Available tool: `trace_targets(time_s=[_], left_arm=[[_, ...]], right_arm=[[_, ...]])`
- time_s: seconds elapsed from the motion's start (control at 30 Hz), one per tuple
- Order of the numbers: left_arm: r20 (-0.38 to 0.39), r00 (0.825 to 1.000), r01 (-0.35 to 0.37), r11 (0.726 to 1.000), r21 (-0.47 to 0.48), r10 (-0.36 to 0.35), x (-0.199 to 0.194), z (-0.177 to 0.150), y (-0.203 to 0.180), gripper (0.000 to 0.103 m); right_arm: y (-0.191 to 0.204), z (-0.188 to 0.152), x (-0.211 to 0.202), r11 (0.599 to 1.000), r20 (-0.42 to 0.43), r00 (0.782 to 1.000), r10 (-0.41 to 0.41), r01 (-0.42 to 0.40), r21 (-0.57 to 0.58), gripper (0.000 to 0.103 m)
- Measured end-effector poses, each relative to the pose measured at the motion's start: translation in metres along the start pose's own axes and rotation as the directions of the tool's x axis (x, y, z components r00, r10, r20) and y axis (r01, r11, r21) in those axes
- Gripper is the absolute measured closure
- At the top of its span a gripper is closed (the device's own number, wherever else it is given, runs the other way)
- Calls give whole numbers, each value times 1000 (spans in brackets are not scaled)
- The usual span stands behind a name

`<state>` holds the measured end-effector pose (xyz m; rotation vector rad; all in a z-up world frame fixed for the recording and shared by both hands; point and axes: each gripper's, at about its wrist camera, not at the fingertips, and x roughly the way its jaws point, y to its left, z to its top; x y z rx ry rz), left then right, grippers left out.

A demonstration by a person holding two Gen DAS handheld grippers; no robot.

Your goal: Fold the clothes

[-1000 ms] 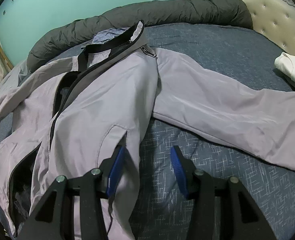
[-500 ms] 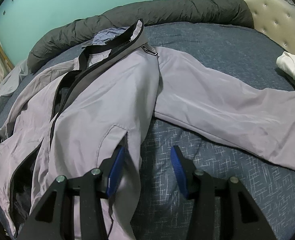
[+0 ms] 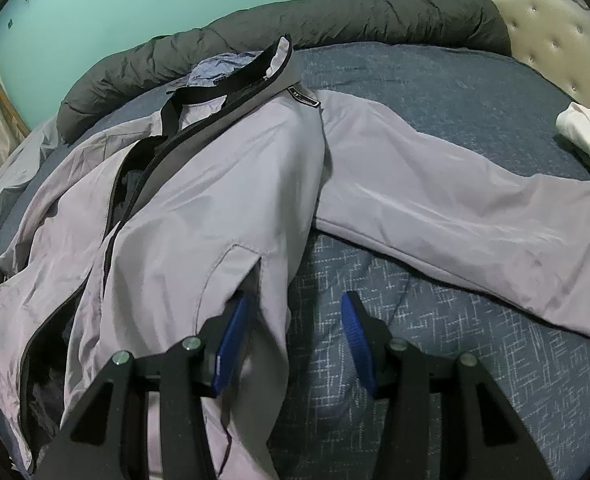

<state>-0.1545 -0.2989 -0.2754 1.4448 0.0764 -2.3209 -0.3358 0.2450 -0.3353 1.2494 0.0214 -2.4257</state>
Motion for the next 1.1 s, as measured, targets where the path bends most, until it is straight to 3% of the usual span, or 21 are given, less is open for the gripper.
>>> trace_targets(time_s=[0.03,0.23,0.33,0.7,0.87,0.93,1.0,1.1], left_arm=[[8,1000,0,1000,-2,0,-2,1,3,101],[78,997,13,999,-44,-9,-23,18,31,102],[103,994,44,990,-136,-30,-34,36,64,102],[61,998,48,922,-384,-26,2,85,156,102],[2,1000,-21,894,-448,25,36,95,178,97],[-1,997,-67,900,-430,73,41,99,177,85],[5,992,-110,907,-407,123,38,101,179,53],[3,986,-153,910,-386,167,33,103,188,41]], right_arm=[[0,0,0,1000,0,1000,-1,1,-1,54],[1,-1,0,1000,2,1000,-5,5,-7,54],[1,-1,1,1000,3,1000,-10,10,-12,54],[4,-1,7,999,7,999,-34,35,-38,54],[5,-1,8,998,14,999,-43,44,-49,54],[6,0,8,998,16,999,-44,45,-52,54],[7,0,8,998,17,999,-44,45,-53,54],[8,-1,7,998,21,999,-40,41,-54,54]])
